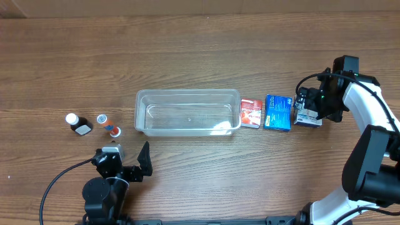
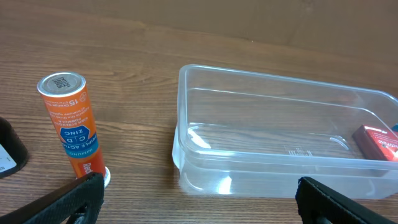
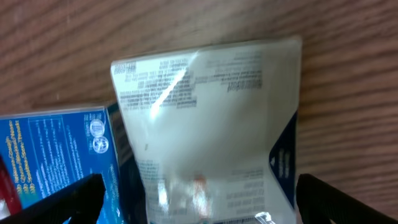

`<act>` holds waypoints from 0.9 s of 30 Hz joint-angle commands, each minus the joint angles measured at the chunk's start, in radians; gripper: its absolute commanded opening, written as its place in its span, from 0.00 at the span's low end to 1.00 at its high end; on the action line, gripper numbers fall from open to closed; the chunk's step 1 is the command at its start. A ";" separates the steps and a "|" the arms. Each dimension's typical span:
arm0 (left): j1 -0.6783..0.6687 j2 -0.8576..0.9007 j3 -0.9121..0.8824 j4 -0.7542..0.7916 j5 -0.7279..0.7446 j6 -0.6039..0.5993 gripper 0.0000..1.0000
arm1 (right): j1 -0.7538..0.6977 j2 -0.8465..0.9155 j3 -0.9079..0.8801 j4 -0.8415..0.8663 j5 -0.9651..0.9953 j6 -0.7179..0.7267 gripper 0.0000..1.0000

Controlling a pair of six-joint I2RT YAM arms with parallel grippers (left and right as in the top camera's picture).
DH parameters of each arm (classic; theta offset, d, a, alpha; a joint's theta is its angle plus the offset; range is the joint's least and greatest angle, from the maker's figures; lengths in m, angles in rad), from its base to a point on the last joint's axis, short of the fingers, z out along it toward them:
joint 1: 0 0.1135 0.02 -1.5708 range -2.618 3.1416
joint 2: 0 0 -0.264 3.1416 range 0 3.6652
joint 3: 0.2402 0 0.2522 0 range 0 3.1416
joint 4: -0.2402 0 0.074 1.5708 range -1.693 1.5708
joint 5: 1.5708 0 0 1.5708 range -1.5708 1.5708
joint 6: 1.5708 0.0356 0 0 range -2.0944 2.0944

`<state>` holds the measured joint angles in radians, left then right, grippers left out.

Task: Pack container
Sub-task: 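Reach the right gripper to the white box and grasp it, then carry the white box left and drop it into the container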

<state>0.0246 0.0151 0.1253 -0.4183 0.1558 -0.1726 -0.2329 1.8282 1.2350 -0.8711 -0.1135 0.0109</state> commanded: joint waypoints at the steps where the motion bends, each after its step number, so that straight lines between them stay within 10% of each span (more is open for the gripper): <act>1: -0.006 -0.009 -0.005 0.006 -0.009 0.012 1.00 | 0.003 0.031 -0.028 0.034 0.047 0.056 1.00; 17: -0.006 -0.009 -0.005 0.006 -0.009 0.013 1.00 | 0.053 -0.053 0.162 -0.229 0.154 0.252 0.61; 27: -0.006 -0.009 -0.005 0.006 -0.009 0.013 1.00 | 0.716 -0.327 0.204 -0.184 0.146 0.397 0.62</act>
<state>0.0246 0.0151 0.1253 -0.4179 0.1558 -0.1726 0.3737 1.4658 1.4414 -1.1114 0.0257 0.3298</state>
